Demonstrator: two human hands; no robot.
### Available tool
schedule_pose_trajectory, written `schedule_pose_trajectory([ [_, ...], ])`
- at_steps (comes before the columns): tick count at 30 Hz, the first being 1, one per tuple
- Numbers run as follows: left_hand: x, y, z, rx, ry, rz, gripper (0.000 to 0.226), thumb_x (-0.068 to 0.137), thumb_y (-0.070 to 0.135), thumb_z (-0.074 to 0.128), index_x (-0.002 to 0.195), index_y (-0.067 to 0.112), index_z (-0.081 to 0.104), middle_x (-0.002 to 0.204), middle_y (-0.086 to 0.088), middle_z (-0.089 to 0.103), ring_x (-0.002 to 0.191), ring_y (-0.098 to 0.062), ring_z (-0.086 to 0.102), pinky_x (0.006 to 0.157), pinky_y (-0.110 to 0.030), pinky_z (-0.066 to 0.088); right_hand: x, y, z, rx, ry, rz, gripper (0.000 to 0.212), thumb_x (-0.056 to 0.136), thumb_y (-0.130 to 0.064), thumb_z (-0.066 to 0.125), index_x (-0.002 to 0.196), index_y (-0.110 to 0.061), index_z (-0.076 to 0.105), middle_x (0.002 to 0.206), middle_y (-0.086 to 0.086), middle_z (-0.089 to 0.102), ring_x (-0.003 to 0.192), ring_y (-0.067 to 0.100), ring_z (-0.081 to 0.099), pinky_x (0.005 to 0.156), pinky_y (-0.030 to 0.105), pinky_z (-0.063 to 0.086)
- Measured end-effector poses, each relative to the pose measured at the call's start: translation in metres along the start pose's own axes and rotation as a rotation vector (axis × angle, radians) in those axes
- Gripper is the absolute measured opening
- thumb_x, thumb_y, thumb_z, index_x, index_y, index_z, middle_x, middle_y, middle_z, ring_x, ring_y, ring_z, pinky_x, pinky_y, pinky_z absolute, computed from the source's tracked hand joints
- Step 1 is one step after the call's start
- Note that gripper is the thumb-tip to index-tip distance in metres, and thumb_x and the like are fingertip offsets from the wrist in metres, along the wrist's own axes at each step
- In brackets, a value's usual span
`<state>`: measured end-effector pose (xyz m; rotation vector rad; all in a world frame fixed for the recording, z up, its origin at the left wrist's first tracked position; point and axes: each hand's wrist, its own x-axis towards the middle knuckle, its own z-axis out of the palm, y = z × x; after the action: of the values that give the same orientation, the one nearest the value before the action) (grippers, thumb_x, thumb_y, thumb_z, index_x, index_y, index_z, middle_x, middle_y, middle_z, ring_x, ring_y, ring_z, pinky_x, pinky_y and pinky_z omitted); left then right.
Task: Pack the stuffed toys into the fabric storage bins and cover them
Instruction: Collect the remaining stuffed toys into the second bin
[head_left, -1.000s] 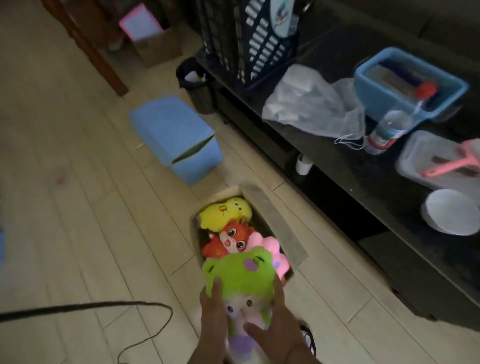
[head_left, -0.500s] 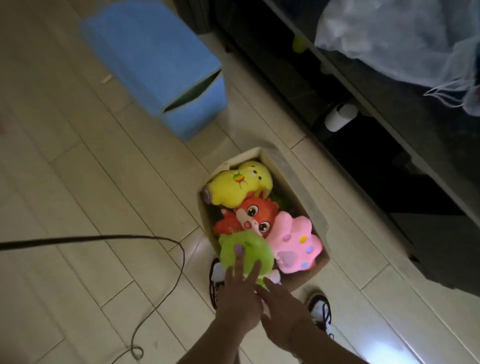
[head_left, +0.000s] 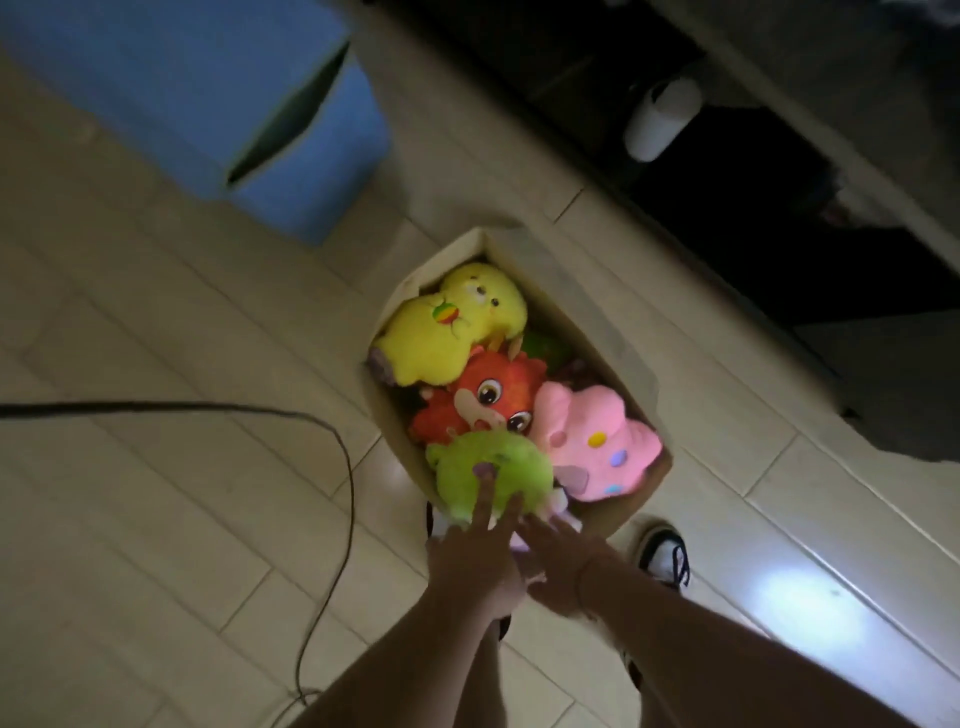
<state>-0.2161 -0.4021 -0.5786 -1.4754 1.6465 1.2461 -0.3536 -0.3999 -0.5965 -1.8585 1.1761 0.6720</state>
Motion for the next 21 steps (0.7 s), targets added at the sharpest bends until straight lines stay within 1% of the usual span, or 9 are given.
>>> schedule_pose_trajectory([
  [2,-0.019,0.016,-0.004,-0.002,0.041,-0.073,0.079,0.084,0.063,0.039,0.152,0.043,0.003,0.156,0.002,-0.036,0.139,-0.028,0.037,0.108,-0.042,0.035,-0.034,0.007,-0.007,0.208,0.023,0.087,0.102,0.076,-0.069,0.055,0.151,-0.014,0.013,0.157,0.009,0.025,0.141,0.023,0.033,0.110,0.030,0.034],
  [5,-0.037,0.047,-0.003,-0.016,0.199,-0.040,0.069,0.081,0.055,0.036,0.144,0.026,0.036,0.163,-0.012,0.008,0.104,-0.036,0.066,0.084,-0.040,0.054,-0.097,0.029,-0.011,0.616,-0.051,0.362,0.156,0.025,-0.104,-0.001,0.152,-0.013,0.000,0.160,0.009,0.012,0.145,0.014,0.024,0.113,0.020,0.018],
  [7,-0.038,0.059,-0.004,0.041,0.284,0.135,0.048,0.087,0.043,0.034,0.124,0.023,0.058,0.154,-0.013,0.032,0.067,-0.028,0.072,0.061,-0.032,0.057,-0.144,0.036,-0.024,0.656,0.324,0.444,0.113,0.071,-0.086,0.014,0.151,-0.006,0.002,0.147,0.027,0.035,0.128,-0.003,0.045,0.102,0.008,0.026],
  [8,-0.032,0.062,0.003,0.062,0.343,0.218,0.050,0.092,0.043,0.029,0.132,0.028,0.055,0.142,-0.014,0.032,0.075,-0.020,0.073,0.069,-0.026,0.055,-0.169,0.044,-0.028,0.706,0.499,0.490,0.084,0.089,-0.063,0.020,0.147,-0.003,0.008,0.134,0.022,0.054,0.107,-0.022,0.050,0.092,-0.001,0.028],
  [9,-0.030,0.072,0.008,0.073,0.412,0.286,0.055,0.095,0.047,0.024,0.146,0.031,0.038,0.162,-0.001,0.013,0.087,-0.010,0.071,0.081,-0.022,0.049,-0.195,0.051,-0.030,0.753,0.582,0.538,0.070,0.096,-0.048,0.026,0.151,-0.011,0.001,0.146,0.007,0.045,0.109,-0.025,0.044,0.089,-0.004,0.026],
  [11,-0.042,0.117,0.010,0.082,0.476,0.383,0.073,0.085,0.065,0.031,0.152,0.041,0.015,0.163,0.008,0.007,0.091,-0.018,0.070,0.087,-0.033,0.044,-0.232,0.067,-0.003,0.935,0.475,0.686,0.077,0.095,-0.043,0.044,0.148,-0.026,-0.009,0.154,0.001,0.031,0.115,-0.007,0.049,0.086,0.005,0.033],
  [14,-0.088,0.219,0.014,0.104,0.408,0.493,0.092,0.062,0.072,0.049,0.145,0.036,0.032,0.163,0.012,0.002,0.115,-0.038,0.060,0.086,-0.052,0.054,-0.296,0.087,0.037,1.112,0.538,0.843,0.089,0.088,-0.044,0.056,0.149,-0.030,-0.006,0.159,-0.004,0.017,0.135,0.010,0.041,0.104,0.019,0.032],
  [18,-0.161,0.351,0.051,0.218,0.332,0.762,0.092,0.077,0.075,0.039,0.145,0.051,-0.020,0.158,0.018,-0.024,0.150,-0.011,-0.010,0.118,-0.051,0.020,-0.414,0.135,0.090,1.082,0.876,1.018,0.081,0.087,-0.047,0.056,0.150,-0.034,0.008,0.156,-0.012,0.024,0.135,0.013,0.042,0.102,0.031,0.043],
  [21,-0.196,0.440,0.107,0.223,0.353,0.830,0.086,0.078,0.083,0.021,0.144,0.051,-0.023,0.157,0.016,-0.029,0.149,-0.011,-0.017,0.119,-0.051,0.010,-0.514,0.186,0.141,1.069,1.002,1.111,0.078,0.088,-0.045,0.057,0.150,-0.027,0.014,0.157,-0.005,0.023,0.140,0.015,0.034,0.108,0.031,0.036],
])
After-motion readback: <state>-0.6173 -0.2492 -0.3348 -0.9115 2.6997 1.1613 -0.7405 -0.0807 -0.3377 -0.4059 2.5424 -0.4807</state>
